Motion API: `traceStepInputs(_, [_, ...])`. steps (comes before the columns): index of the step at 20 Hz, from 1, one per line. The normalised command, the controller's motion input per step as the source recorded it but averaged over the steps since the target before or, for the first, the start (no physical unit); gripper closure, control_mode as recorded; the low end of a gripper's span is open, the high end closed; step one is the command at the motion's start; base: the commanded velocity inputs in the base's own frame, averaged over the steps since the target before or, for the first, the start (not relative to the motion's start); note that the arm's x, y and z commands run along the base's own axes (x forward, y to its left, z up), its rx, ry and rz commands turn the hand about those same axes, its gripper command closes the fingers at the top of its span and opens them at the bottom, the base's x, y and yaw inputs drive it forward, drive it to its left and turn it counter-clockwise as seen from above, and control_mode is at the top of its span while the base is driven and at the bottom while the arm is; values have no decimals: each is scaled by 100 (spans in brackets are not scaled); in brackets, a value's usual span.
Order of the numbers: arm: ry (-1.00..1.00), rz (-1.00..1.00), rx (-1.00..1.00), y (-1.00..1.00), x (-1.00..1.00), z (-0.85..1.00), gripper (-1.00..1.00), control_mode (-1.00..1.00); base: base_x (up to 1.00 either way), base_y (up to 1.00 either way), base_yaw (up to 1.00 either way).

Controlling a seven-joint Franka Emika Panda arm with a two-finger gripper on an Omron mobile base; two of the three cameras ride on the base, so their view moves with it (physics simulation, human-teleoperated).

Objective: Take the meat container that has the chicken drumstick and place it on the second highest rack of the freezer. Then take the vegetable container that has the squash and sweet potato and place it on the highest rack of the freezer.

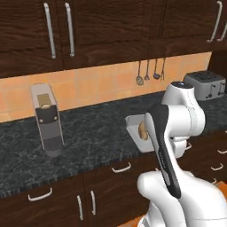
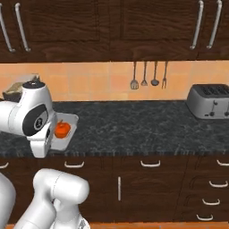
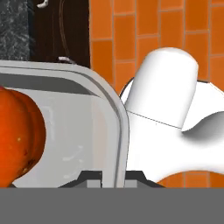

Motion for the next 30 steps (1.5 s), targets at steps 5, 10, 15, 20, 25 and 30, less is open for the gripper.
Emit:
traceStepInputs(5, [0,0,0,0,0,0,100,100,-6,-12,-90])
traceStepInputs(10, [0,0,0,0,0,0,100,100,-6,0,-100])
traceStepInputs(15, [0,0,0,0,0,0,100,100,-2,0,-100])
traceStepInputs(20, [0,0,0,0,0,0,100,100,0,9,-97])
traceStepInputs(25, [0,0,0,0,0,0,100,100,18,2,-85])
traceStepInputs(30, [0,0,0,0,0,0,100,100,86,0,-37])
